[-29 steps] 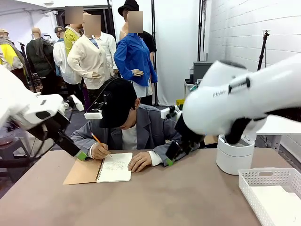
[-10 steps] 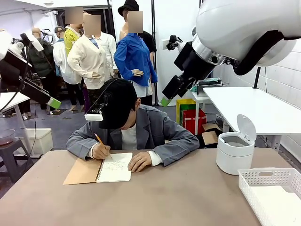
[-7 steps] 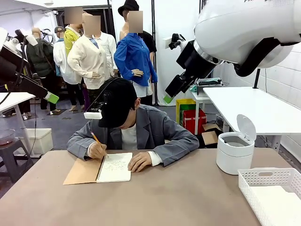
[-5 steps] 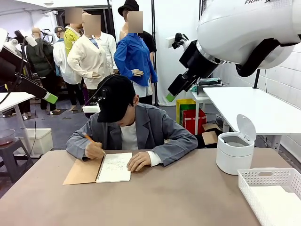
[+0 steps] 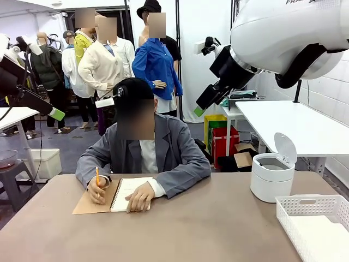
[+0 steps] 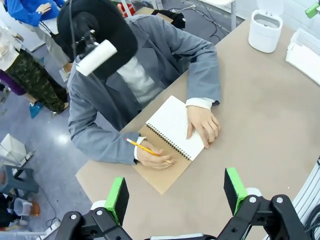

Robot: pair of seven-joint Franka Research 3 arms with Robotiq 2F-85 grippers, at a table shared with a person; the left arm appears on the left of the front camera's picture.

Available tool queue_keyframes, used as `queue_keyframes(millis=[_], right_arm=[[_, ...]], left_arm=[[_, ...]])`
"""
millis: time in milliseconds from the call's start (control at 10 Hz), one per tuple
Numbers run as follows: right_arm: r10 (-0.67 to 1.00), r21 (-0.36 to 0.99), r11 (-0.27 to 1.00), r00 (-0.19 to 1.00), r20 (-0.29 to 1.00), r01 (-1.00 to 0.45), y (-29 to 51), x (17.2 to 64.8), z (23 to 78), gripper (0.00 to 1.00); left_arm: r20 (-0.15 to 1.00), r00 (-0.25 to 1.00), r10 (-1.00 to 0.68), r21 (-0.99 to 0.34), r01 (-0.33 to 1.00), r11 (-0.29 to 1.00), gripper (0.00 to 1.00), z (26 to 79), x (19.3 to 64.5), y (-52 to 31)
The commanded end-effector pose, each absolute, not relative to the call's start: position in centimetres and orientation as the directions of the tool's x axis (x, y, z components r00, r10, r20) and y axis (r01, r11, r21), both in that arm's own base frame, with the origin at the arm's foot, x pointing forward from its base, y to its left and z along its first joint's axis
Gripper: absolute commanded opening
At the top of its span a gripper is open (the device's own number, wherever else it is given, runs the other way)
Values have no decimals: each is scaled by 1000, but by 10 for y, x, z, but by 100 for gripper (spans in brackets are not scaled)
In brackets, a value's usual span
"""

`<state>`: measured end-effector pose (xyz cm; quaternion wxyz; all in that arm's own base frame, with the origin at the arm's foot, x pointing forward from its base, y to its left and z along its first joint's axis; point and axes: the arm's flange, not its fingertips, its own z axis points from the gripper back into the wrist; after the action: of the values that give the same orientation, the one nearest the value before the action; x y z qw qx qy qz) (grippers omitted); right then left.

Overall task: Sort the paper based on its condition.
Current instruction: If a person hands you a paper, place it in the Organizing basket , and if it's crumpled, put it in the Trash can.

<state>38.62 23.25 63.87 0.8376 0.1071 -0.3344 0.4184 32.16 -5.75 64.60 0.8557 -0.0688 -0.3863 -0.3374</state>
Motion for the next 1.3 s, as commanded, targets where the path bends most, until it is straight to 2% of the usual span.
queue_keyframes(millis=[0,700,1200], right_arm=[[640,-131,623,407,651,-771,229,389,640,100],[602,-57,651,470,646,-757,223,374,653,100],[590,-57,664,476,652,-746,216,360,663,100]], left_arm=[[690,494,-530,166,605,779,100,652,320,-56],[685,496,-534,182,593,784,100,656,318,-53],[679,496,-542,188,596,780,100,657,319,-51]])
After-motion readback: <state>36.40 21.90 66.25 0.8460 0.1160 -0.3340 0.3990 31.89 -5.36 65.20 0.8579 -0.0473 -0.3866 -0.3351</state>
